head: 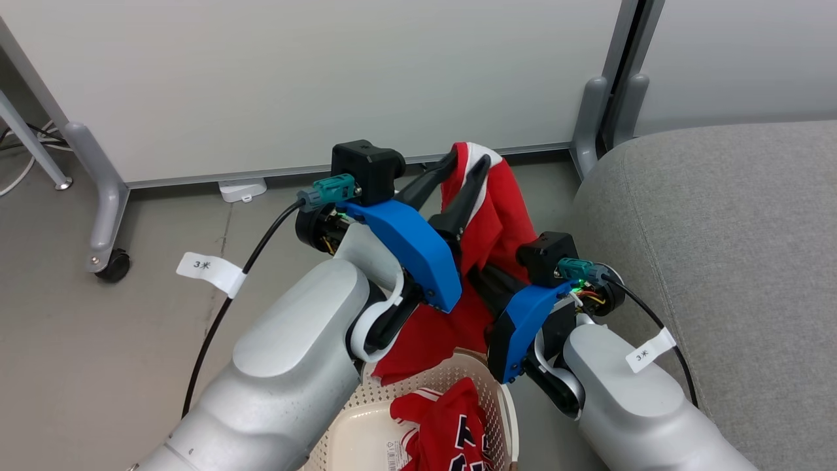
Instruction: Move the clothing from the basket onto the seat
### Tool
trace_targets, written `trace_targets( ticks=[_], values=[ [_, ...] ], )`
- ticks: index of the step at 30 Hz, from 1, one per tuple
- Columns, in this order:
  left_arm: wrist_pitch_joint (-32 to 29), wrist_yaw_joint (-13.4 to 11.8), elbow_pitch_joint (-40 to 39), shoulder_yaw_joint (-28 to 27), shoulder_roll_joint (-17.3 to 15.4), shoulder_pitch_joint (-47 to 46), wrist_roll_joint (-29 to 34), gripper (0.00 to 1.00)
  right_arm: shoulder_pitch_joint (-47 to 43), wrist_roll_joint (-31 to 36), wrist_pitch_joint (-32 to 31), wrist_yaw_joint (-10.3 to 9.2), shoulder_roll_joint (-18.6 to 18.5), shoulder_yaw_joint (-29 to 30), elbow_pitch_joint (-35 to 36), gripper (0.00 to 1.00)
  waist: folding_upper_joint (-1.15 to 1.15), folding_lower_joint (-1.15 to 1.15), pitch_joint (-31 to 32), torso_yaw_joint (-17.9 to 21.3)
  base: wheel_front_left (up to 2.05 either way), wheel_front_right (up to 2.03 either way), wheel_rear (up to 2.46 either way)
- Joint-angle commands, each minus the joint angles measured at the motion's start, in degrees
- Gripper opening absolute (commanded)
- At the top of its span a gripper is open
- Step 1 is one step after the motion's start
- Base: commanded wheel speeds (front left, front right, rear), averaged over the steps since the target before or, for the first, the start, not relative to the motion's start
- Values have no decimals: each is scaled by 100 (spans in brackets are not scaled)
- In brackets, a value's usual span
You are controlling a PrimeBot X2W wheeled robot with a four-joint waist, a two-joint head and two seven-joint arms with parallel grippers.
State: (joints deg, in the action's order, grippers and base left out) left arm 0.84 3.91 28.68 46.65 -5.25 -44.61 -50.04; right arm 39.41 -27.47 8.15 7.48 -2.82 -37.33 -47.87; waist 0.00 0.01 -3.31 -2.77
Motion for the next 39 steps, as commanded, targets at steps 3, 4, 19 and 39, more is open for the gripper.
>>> trace_targets(
  ticks=[3, 4, 19, 39],
  values=[
    [58, -23, 49, -1, -61, 28, 54, 100, 95, -17, 38, 3, -13, -15, -21, 0, 0, -1, -8, 11, 0, 0, 0],
    [83, -31, 61, -1, -81, 41, 74, 100, 94, -18, 42, 2, -13, -15, -24, 0, 0, -1, -8, 15, 0, 0, 0],
    [1283, -60, -63, -195, -775, 1040, 357, 100, -155, 121, 170, 2, -14, 118, 231, 0, 0, -1, 32, 200, 0, 0, 0],
    [1436, -107, -1709, -2666, -1078, 3662, 2141, 100, -1513, 1277, -208, 3, -10, 1469, 2617, 0, 0, -1, -289, 1432, 0, 0, 0]
  ],
)
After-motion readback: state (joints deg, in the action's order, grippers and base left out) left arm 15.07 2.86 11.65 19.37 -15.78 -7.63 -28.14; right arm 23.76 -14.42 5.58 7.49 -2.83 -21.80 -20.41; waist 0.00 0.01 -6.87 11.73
